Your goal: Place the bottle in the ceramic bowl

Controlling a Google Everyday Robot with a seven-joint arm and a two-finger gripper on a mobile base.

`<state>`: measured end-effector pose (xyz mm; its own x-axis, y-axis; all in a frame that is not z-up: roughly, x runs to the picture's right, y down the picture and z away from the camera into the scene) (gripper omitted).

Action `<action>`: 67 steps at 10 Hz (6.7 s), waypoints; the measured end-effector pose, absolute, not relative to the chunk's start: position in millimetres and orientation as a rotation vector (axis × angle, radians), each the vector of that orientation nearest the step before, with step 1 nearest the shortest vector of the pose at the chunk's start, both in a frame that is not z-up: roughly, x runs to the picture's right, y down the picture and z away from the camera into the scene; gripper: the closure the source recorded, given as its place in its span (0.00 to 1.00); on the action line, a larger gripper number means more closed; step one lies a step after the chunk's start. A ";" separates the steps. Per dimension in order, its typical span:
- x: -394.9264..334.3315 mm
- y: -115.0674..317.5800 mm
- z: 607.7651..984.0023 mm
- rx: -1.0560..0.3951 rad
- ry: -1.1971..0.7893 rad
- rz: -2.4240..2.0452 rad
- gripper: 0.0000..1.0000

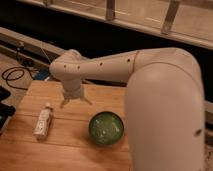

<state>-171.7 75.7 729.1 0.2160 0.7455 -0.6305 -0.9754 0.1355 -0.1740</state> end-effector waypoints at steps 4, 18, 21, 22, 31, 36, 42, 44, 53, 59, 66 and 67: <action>-265.0 85.5 737.3 -0.865 0.338 0.999 0.20; -285.7 131.9 714.5 -0.723 0.220 1.336 0.20; -283.2 136.8 714.3 -0.704 0.242 1.441 0.20; -289.7 139.3 718.0 -0.720 0.247 1.407 0.20; -329.3 165.8 757.5 -0.773 0.305 1.309 0.20; -326.2 167.7 763.4 -0.778 0.302 1.332 0.20; -336.2 197.1 793.5 -0.837 0.371 1.347 0.20; -351.4 200.9 799.7 -0.857 0.387 1.334 0.20; -378.7 203.7 798.1 -0.839 0.392 1.223 0.76; -362.6 196.0 785.7 -0.860 0.331 1.260 1.00; -330.5 123.5 722.8 -1.326 -0.171 1.110 1.00; -310.7 115.6 715.6 -1.325 -0.201 1.121 1.00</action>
